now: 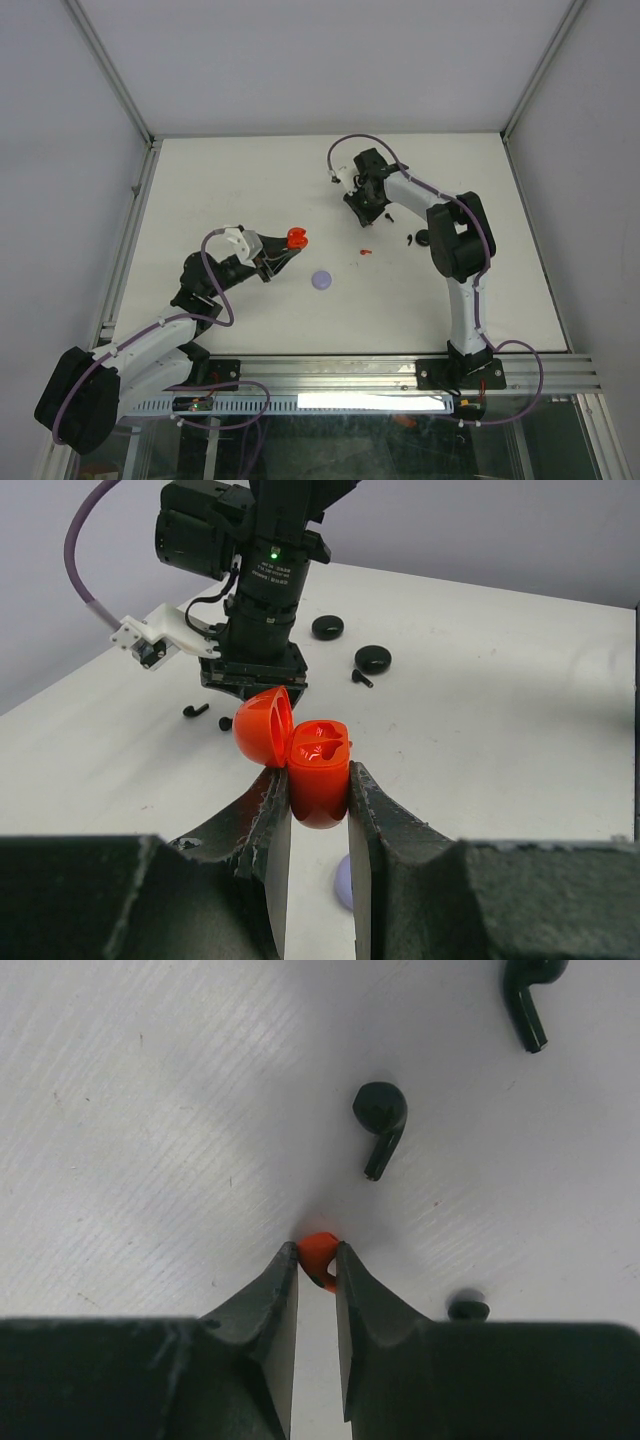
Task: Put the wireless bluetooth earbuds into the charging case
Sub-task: Pick up the earbud from the center of the board, then place the earbud in the charging case.
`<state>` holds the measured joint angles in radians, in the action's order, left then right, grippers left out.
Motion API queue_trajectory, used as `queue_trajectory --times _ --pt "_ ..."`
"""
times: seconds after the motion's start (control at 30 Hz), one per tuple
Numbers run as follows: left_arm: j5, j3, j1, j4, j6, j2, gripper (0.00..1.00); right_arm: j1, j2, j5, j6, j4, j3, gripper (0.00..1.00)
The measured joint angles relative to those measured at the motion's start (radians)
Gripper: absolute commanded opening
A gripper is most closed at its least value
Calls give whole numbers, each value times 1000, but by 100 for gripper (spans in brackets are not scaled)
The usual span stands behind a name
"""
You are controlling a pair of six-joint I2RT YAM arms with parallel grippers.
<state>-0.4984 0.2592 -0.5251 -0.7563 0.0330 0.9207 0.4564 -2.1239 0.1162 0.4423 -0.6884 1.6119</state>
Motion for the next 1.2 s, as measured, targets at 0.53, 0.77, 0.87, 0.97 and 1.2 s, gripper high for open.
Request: queue_trajectory --times 0.53,0.77,0.87,0.97,1.2 --pt "35 -39 0 -140 -39 -1 0 27 270 61 -285 127 -192 14" --pt "68 -48 0 -252 -43 23 1 57 515 88 -454 284 -293 14" --pt "79 -48 0 -311 -42 53 2 79 604 101 -530 367 -349 13" --pt "80 -48 0 -351 -37 80 3 103 673 109 -602 443 -392 13" --pt "80 -26 0 -423 -11 135 4 183 789 127 -709 630 -470 13"
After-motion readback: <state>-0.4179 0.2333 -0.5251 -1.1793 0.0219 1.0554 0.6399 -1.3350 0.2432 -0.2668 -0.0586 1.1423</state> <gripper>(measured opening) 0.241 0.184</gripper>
